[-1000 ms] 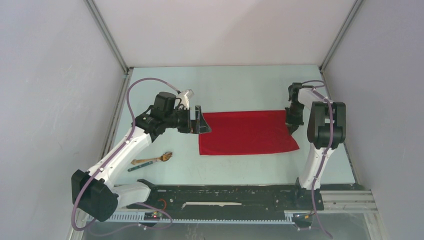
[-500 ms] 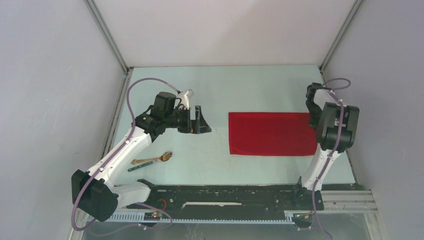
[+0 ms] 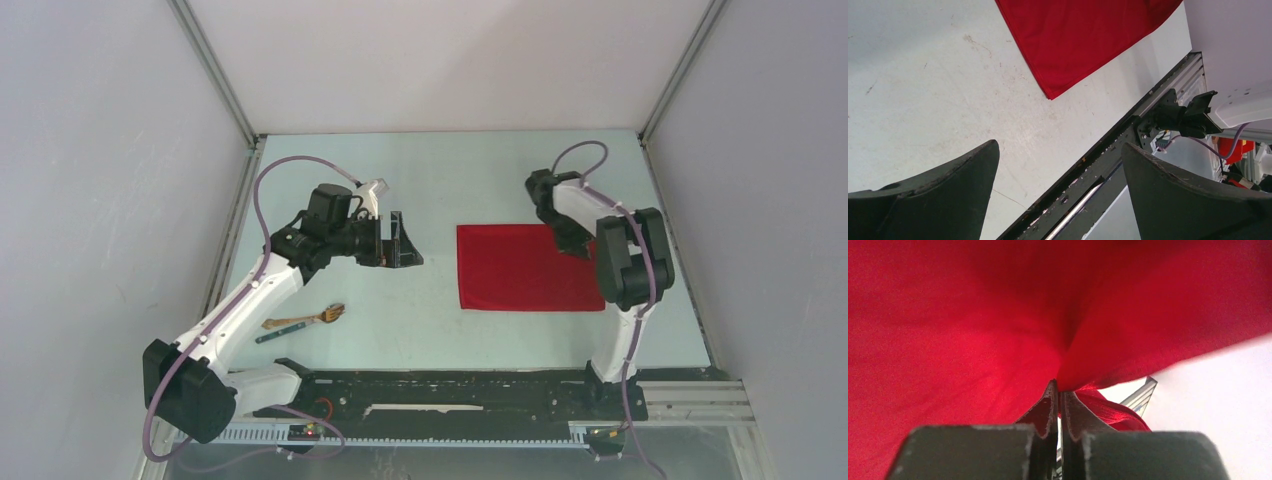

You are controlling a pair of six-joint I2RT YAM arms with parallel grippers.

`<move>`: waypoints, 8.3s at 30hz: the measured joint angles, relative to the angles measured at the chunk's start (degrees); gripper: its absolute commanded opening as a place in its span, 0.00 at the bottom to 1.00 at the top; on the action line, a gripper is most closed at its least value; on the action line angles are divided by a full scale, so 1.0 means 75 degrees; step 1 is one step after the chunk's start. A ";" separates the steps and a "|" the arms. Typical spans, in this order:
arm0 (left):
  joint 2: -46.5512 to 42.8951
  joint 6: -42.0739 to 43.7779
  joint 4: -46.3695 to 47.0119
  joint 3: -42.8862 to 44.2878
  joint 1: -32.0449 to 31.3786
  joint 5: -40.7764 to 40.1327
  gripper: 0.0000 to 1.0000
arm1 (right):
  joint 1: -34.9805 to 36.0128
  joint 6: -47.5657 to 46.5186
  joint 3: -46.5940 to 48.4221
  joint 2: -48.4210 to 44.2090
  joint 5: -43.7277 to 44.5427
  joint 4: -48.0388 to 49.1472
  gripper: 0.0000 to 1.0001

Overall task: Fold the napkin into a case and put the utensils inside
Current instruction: Fold the rectangle-folded napkin at the center of the board, then smooth out the square-folded napkin at the center of the board.

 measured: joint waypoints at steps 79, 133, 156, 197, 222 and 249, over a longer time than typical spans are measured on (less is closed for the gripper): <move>-0.0032 0.0134 0.0009 -0.0122 0.0023 -0.0137 1.00 | 0.3716 0.0915 0.2734 0.1810 -0.4071 -0.0530 0.17; 0.0402 0.0143 0.0006 -0.0122 0.0023 -0.0169 1.00 | 0.0160 0.0376 -0.2124 -0.0484 -1.0602 0.4334 0.77; 0.0705 -0.0143 0.0289 -0.0227 -0.0102 -0.0058 0.90 | 0.1547 0.1221 -0.3518 -0.3293 -0.9518 0.4453 0.74; -0.0863 -0.2795 0.2055 -0.2232 -0.0373 -0.0609 0.82 | 0.5313 0.2524 -0.1209 -0.0664 -0.4057 0.1845 0.38; -0.0965 -0.2474 0.1947 -0.2232 -0.0047 -0.0242 0.85 | 0.5584 0.2769 -0.0673 -0.0274 -0.3427 0.1460 0.00; -0.0959 -0.2407 0.1886 -0.2358 0.0061 -0.0128 0.85 | 0.5182 0.2693 -0.0670 -0.0603 -0.3829 0.1993 0.12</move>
